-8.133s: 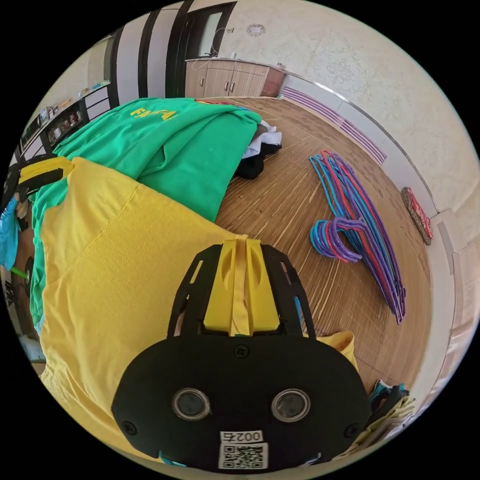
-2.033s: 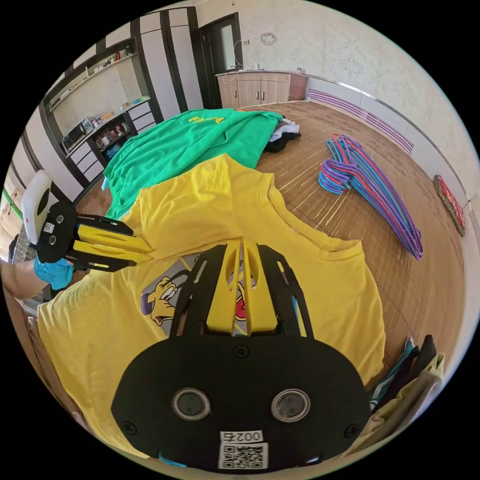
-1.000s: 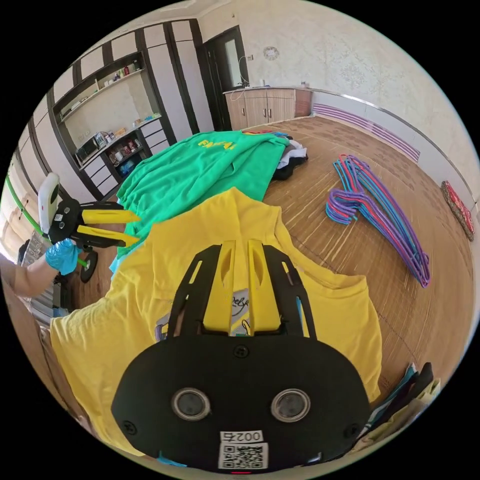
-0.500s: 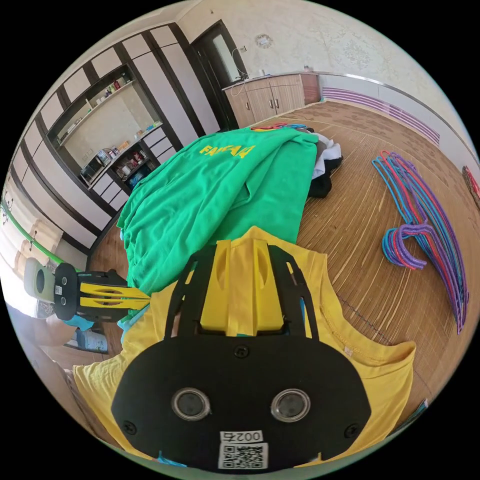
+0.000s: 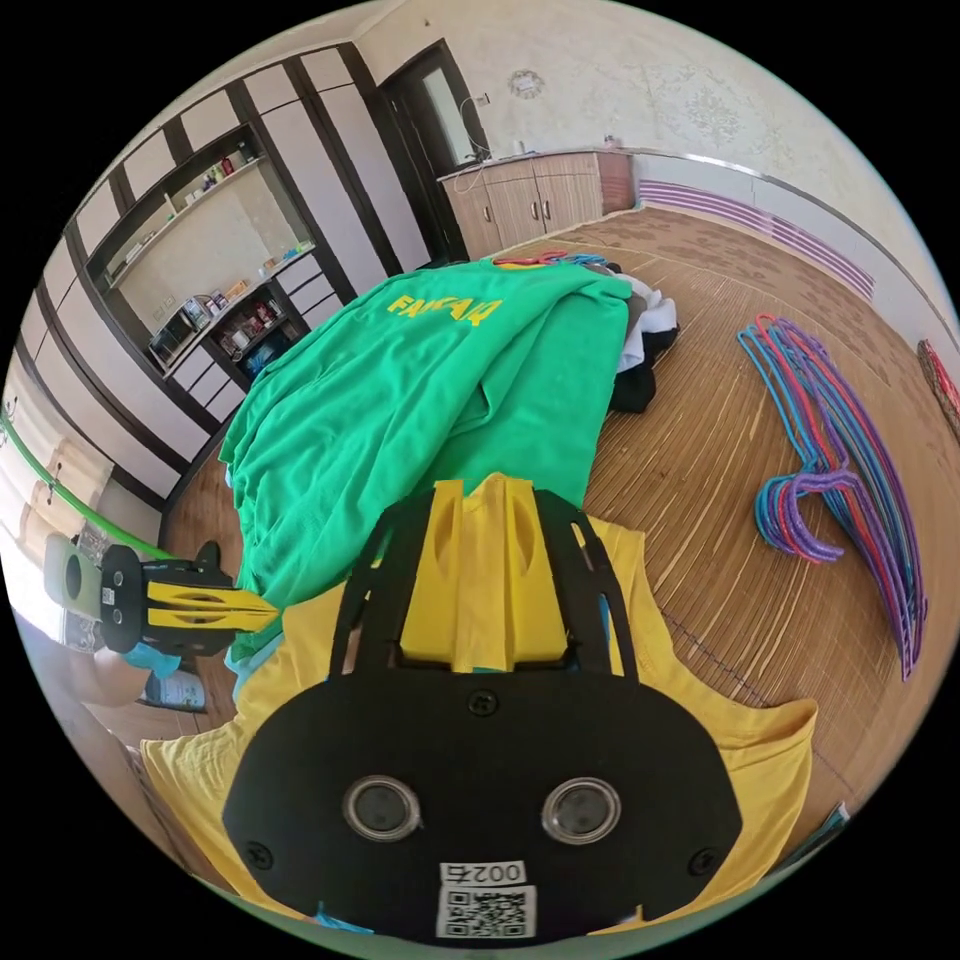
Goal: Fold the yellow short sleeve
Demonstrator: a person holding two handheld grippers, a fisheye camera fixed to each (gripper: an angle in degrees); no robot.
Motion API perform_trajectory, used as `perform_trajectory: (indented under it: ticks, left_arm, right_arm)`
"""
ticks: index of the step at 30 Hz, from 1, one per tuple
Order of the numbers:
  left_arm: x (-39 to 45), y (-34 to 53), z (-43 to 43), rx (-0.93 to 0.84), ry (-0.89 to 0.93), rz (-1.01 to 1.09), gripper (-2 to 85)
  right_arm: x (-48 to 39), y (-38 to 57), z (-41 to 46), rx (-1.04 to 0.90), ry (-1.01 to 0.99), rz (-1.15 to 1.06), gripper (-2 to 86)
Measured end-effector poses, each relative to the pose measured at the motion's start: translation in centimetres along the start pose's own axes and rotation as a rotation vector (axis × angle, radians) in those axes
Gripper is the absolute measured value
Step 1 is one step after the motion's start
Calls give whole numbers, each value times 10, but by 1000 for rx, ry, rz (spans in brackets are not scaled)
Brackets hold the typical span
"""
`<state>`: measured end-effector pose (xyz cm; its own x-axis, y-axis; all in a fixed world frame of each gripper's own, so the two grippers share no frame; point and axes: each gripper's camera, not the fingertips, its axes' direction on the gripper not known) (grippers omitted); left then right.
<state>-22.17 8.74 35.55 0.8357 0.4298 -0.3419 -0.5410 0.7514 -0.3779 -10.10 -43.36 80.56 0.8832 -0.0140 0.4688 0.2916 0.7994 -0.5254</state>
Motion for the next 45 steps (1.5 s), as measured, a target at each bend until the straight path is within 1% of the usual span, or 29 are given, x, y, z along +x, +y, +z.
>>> perform_trajectory:
  ticks: [5, 9, 13, 16, 24, 31, 33, 35, 38, 45]
  left_arm:
    - [-8, 8, 0, 45, 38, -23, -8]
    - [-8, 7, -2, 73, 71, 25, 10]
    - [-7, 0, 6, 45, 49, 81, 16]
    - [-5, -2, 9, 37, 41, 112, -4]
    - [-4, 3, 1, 44, -26, 85, -10]
    - [-6, -3, 6, 10, 1, 42, -10]
    - [-5, -5, 6, 0, 0, 38, -10]
    - [-3, -9, 6, -17, -1, 33, -10]
    - [0, -14, 6, -30, -4, 28, -10]
    - [8, -27, 8, -90, -26, 8, -10]
  right_arm:
    - [2, 2, 7, -53, -7, 11, 87]
    - [2, 2, 10, -58, -19, 11, 38]
    - [-3, 0, 9, -33, -16, -16, 26]
    - [-8, 0, 10, -38, 19, -55, 21]
    - [-14, 3, 19, -35, 38, -104, 23]
    - [-17, 9, 27, -60, 49, -117, 24]
    - [-19, 14, 20, -34, 68, -124, 26]
    - [-18, 24, 3, 15, 85, -125, 36]
    - [-14, 46, -16, 23, 108, -117, 56]
    - [-3, 121, -31, -93, 117, -93, 75]
